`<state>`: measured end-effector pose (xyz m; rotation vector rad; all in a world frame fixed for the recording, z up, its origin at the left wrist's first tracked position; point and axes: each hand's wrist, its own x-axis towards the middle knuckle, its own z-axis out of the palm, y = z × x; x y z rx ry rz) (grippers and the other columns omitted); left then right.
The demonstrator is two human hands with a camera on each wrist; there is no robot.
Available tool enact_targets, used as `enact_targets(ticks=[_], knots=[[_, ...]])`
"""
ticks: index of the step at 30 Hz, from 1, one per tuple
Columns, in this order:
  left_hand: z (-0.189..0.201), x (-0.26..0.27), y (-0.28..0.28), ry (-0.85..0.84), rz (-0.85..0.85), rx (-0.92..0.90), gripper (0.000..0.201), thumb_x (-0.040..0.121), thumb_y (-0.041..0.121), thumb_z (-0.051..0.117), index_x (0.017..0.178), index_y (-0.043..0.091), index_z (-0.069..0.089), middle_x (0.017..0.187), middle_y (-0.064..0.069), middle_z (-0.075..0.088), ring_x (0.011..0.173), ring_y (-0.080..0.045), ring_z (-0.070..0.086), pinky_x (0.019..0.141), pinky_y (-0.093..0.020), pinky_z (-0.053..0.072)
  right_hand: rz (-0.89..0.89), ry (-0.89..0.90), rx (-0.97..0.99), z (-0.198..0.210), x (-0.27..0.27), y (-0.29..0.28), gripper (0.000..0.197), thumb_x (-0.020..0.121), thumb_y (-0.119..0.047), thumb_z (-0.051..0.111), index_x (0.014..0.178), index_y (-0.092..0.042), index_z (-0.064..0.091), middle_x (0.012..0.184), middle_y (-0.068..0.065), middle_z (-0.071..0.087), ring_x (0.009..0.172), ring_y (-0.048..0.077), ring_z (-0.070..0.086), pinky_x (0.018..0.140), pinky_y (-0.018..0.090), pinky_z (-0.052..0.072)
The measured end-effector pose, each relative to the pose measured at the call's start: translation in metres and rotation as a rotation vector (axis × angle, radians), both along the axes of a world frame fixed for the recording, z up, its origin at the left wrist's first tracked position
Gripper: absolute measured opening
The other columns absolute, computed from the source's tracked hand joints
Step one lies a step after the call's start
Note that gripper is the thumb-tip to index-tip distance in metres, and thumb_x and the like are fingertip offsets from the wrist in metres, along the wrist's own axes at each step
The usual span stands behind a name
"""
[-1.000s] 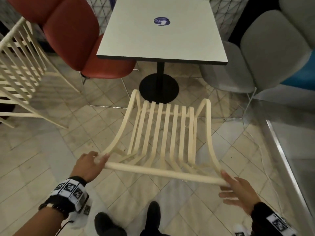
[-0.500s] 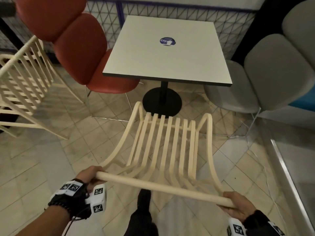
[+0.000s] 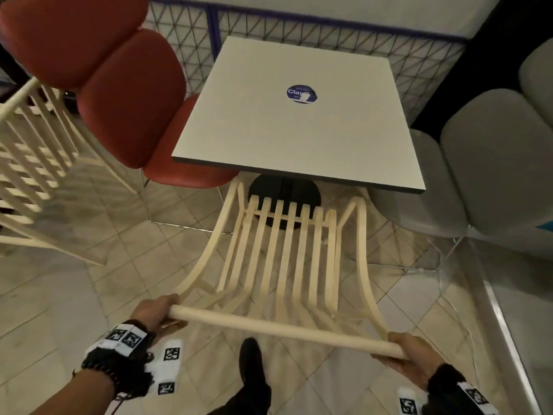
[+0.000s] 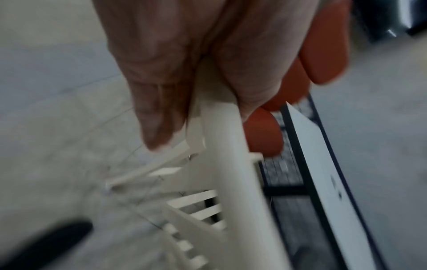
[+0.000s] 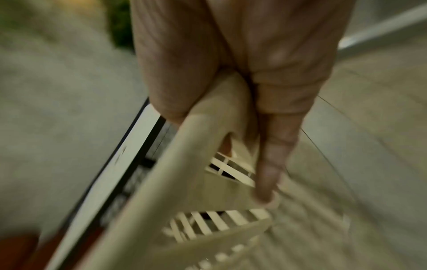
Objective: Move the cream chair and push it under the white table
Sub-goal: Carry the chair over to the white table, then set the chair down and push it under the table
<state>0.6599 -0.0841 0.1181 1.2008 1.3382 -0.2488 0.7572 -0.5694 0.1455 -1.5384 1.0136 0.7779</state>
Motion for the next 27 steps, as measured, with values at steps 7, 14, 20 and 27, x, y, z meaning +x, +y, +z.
enact_targets(ticks=[7,14,20,27], knots=[[0.052,-0.013,-0.033,-0.310,-1.564,0.895,0.050,0.079,0.077,0.041,0.096,0.034,0.059,0.087,0.015,0.059,0.079,-0.009,0.055,0.070,-0.030,0.050,1.467,-0.651,-0.629,0.011,-0.031,0.022,0.054,0.061,-0.083,0.058,0.087,-0.035,0.059,0.080,-0.014,0.056,0.066,0.006,0.055,0.054,0.027,0.048],[0.041,0.044,-0.047,0.078,-1.967,0.838,0.078,0.072,0.085,0.033,0.108,0.021,0.057,0.110,-0.010,0.057,0.097,-0.028,0.057,0.080,-0.040,0.045,1.705,-0.461,-0.777,0.013,0.009,0.053,0.021,0.054,-0.043,0.075,0.067,-0.030,0.062,0.080,-0.011,0.048,0.063,0.011,0.058,0.041,0.025,0.032],[0.042,0.102,-0.038,0.124,-1.866,0.967,0.051,0.085,0.062,0.047,0.112,0.019,0.057,0.114,-0.008,0.060,0.105,-0.026,0.055,0.089,-0.043,0.048,1.648,-0.488,-0.805,0.026,0.061,0.078,0.022,0.084,-0.038,0.054,0.100,-0.027,0.064,0.096,-0.010,0.043,0.088,0.020,0.061,0.069,0.034,0.049],[0.037,0.144,-0.024,0.104,-1.798,0.982,0.043,0.081,0.054,0.053,0.108,0.021,0.060,0.109,-0.008,0.060,0.103,-0.027,0.057,0.084,-0.045,0.049,1.563,-0.432,-0.821,0.029,0.109,0.097,0.022,0.081,-0.043,0.057,0.101,-0.033,0.060,0.099,-0.004,0.058,0.091,0.023,0.062,0.076,0.039,0.052]])
